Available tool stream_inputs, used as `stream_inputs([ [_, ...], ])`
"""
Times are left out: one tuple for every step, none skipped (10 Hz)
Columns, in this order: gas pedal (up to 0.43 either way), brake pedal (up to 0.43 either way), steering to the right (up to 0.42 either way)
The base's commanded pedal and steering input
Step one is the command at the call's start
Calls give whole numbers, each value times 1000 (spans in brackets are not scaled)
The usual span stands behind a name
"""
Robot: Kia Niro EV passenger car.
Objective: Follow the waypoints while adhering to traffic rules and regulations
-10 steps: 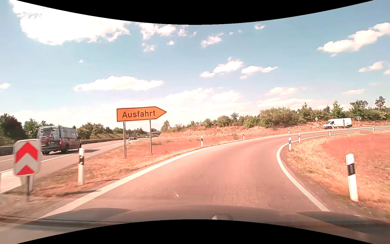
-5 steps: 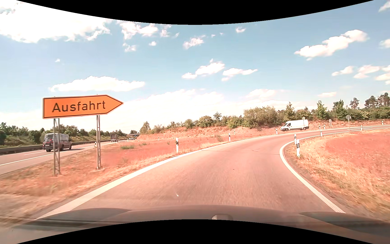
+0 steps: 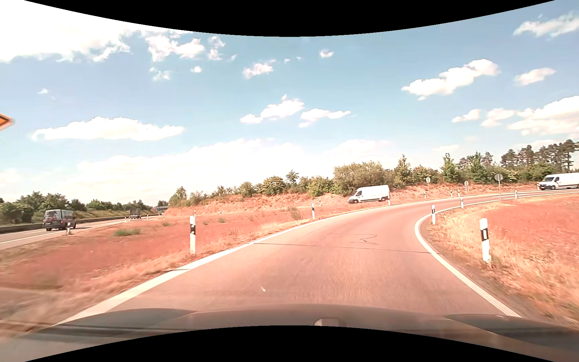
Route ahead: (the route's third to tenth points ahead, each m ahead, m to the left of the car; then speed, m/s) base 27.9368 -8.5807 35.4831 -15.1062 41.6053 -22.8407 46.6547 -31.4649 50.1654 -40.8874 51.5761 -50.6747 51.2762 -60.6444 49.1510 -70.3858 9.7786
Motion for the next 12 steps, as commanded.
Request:
stream_inputs([
  [197,0,96],
  [197,0,96],
  [189,0,96],
  [189,0,96],
  [189,0,96],
  [189,0,96],
  [189,0,96],
  [177,0,96],
  [169,0,97],
  [169,0,97],
  [169,0,97],
  [169,0,97],
])
